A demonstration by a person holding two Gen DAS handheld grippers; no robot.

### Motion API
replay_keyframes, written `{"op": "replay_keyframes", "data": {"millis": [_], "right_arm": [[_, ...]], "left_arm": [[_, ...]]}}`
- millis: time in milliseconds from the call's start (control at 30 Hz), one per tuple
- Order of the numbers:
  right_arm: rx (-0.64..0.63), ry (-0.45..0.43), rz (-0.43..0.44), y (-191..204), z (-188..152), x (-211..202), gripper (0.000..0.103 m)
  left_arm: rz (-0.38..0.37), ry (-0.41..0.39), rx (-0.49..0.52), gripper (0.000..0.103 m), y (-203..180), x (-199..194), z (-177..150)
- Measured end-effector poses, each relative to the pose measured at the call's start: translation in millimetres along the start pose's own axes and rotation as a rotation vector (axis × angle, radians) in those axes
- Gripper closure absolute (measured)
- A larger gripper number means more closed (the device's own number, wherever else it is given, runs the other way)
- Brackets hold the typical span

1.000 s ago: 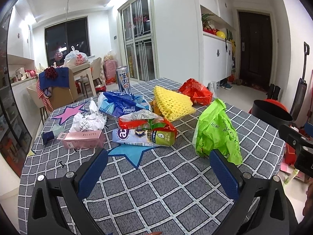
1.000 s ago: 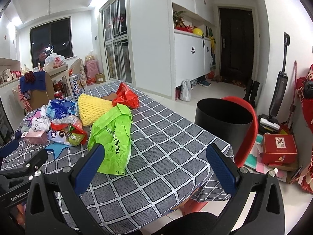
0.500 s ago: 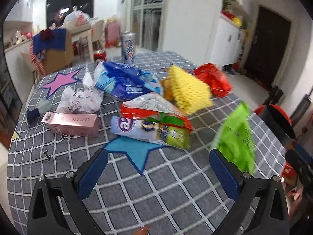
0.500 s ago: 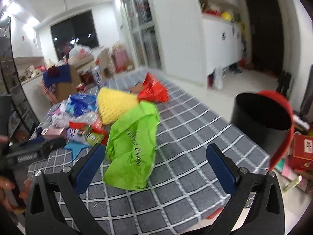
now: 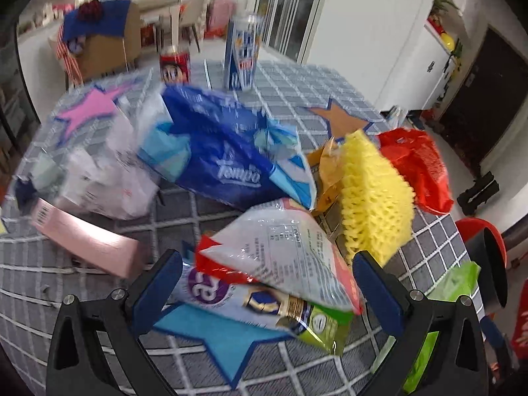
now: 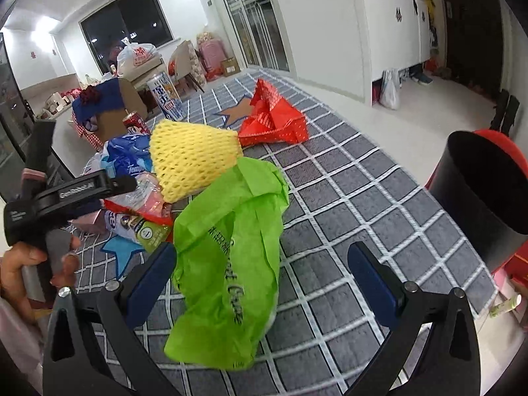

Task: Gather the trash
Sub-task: 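Reach the right tool to the green bag while the left tool reaches the snack wrapper, then grasp the green bag with the right tool while the left tool grasps the red-white wrapper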

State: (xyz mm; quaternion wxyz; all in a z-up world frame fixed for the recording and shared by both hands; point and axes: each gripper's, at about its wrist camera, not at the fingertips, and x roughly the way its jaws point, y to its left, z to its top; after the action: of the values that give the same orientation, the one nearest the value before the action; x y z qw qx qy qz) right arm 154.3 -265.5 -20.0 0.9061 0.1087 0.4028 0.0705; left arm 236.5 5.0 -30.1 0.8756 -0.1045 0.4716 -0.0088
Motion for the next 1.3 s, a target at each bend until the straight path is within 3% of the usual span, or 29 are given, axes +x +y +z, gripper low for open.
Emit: {"op": "replay_keyframes", "data": {"millis": [167,200,233,333,500,767,1000,1300], "right_arm": [[0.033,0.078,0.018,-1.9,-2.9,22.8,0.002],[0.044,0.095,0.022,-3.6,-4.8,26.2,0.011],[0.055,0.108,0.024,-5.1,-6.6,28.3,0.029],[0.082,0.138,0.053,-9.6,-10.2,32.2,0.059],[0.08,0.099,0.091,-10.6,-11.5,15.3,0.075],[0.082,0.055,0.117,-16.0,-10.5,-12.7,0.076],[0.081,0.006,0.122,-24.1,-3.7,-32.4,0.077],[0.104,-0.02,0.124,-37.9,-9.6,-47.3,0.077]], "left_arm": [[-0.002,0.027,-0.016,0.0,-0.1,16.2,-2.9],[0.0,0.013,-0.015,0.0,-0.1,14.8,-3.6],[-0.003,-0.006,-0.012,0.0,-0.4,12.0,-3.9],[-0.021,-0.024,-0.021,0.0,1.9,6.5,-3.4],[-0.045,-0.038,-0.014,0.0,4.7,-3.9,-3.9],[-0.104,-0.019,0.007,0.0,2.8,-12.7,-8.4],[-0.148,-0.072,0.058,0.0,-6.5,-44.0,-10.5],[-0.201,-0.075,0.123,0.0,-30.5,-60.6,-23.7]]}}
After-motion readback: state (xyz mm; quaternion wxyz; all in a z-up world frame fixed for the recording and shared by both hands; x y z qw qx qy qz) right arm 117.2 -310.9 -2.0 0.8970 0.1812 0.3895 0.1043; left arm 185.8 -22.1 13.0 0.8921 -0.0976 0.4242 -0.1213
